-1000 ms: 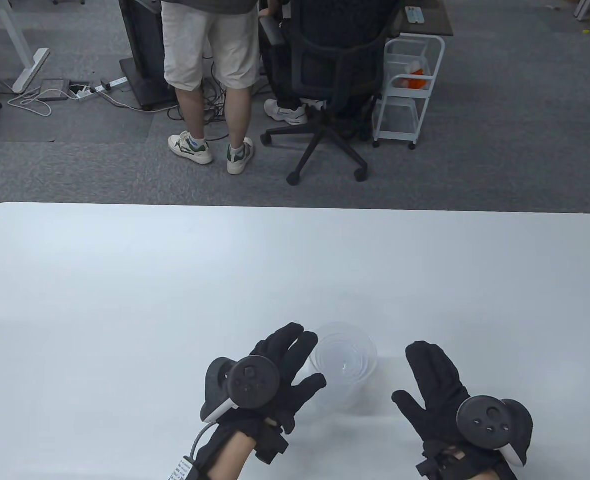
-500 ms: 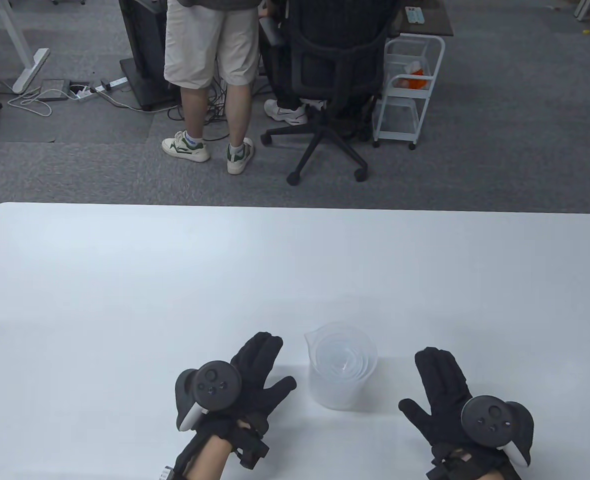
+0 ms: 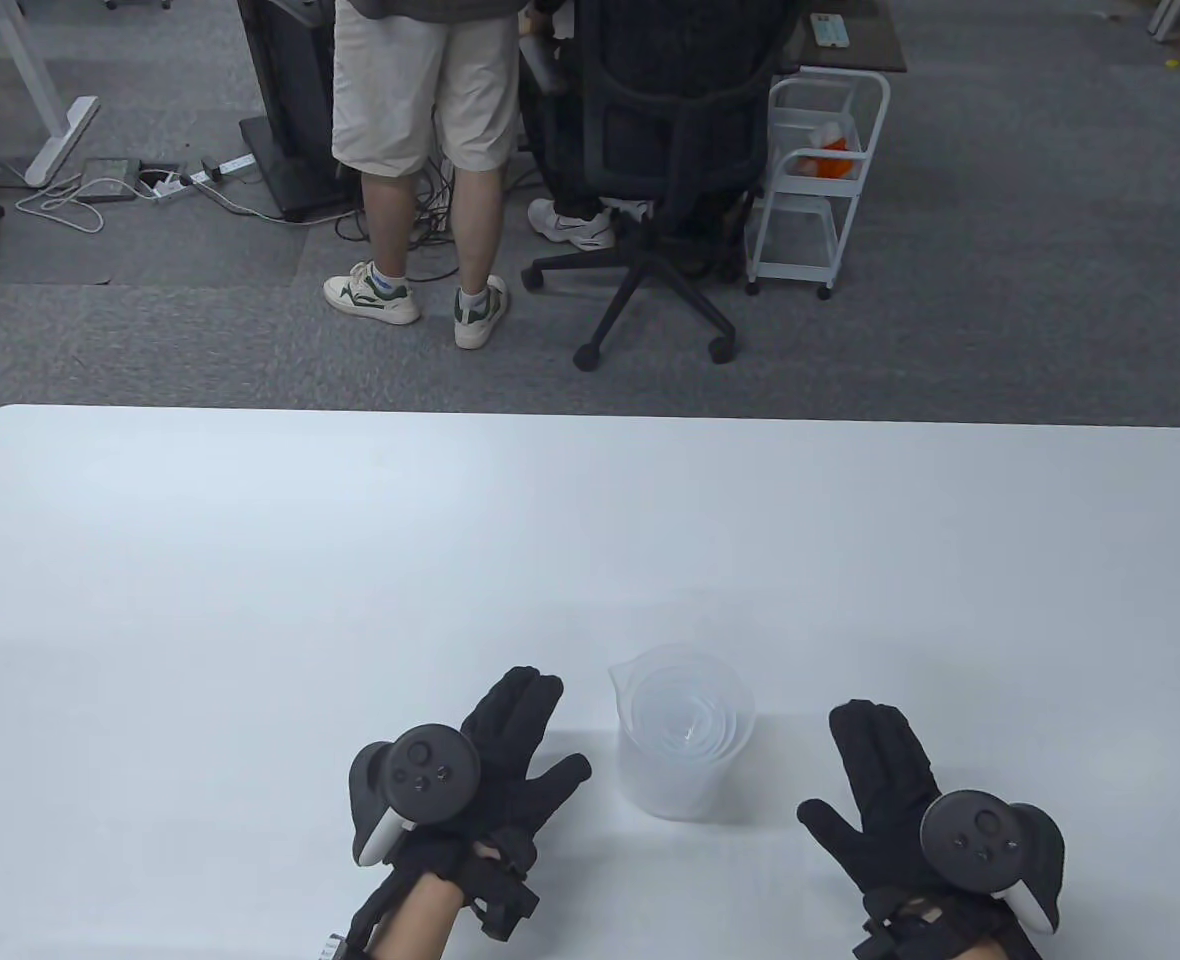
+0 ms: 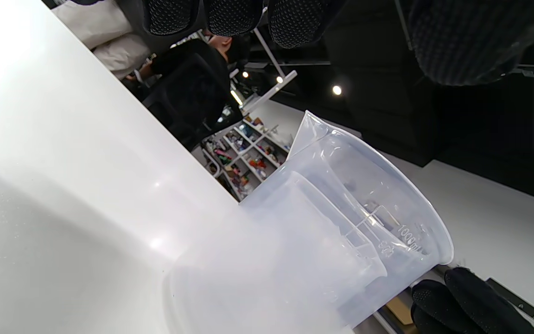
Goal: Nest plastic beakers
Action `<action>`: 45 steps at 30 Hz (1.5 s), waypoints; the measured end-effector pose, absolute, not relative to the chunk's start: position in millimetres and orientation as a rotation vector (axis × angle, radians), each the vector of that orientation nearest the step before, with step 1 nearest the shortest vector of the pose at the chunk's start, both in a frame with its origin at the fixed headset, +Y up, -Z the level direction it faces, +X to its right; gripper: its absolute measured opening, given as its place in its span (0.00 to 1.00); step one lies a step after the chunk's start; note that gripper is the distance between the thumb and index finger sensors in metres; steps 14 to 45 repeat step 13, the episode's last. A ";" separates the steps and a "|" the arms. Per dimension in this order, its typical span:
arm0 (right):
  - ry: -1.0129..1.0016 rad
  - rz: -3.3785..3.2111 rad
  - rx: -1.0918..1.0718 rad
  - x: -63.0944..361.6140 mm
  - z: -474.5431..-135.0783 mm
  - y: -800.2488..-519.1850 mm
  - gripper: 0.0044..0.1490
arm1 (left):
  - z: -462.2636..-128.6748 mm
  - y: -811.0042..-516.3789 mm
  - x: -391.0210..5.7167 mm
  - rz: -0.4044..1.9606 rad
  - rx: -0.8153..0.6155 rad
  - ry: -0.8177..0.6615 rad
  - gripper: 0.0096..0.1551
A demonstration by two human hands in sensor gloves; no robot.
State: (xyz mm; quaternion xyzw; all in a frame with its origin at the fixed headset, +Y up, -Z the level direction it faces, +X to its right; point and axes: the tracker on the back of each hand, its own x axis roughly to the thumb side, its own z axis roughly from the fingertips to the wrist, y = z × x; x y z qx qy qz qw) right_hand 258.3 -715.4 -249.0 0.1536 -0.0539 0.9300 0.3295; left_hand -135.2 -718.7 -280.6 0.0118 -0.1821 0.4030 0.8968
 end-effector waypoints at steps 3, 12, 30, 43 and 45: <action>-0.137 2.433 0.401 257.9 -248.7 -715.6 0.58 | -279.8 -719.1 -134.6 0.834 0.018 -0.382 0.49; -0.132 2.443 0.396 258.2 -248.1 -716.3 0.58 | -278.0 -720.1 -133.1 0.837 0.015 -0.390 0.49; -0.130 2.443 0.395 258.0 -248.3 -716.2 0.58 | -277.9 -720.1 -133.2 0.838 0.015 -0.390 0.49; -0.130 2.443 0.395 258.0 -248.3 -716.2 0.58 | -277.9 -720.1 -133.2 0.838 0.015 -0.390 0.49; -0.130 2.443 0.395 258.0 -248.3 -716.2 0.58 | -277.9 -720.1 -133.2 0.838 0.015 -0.390 0.49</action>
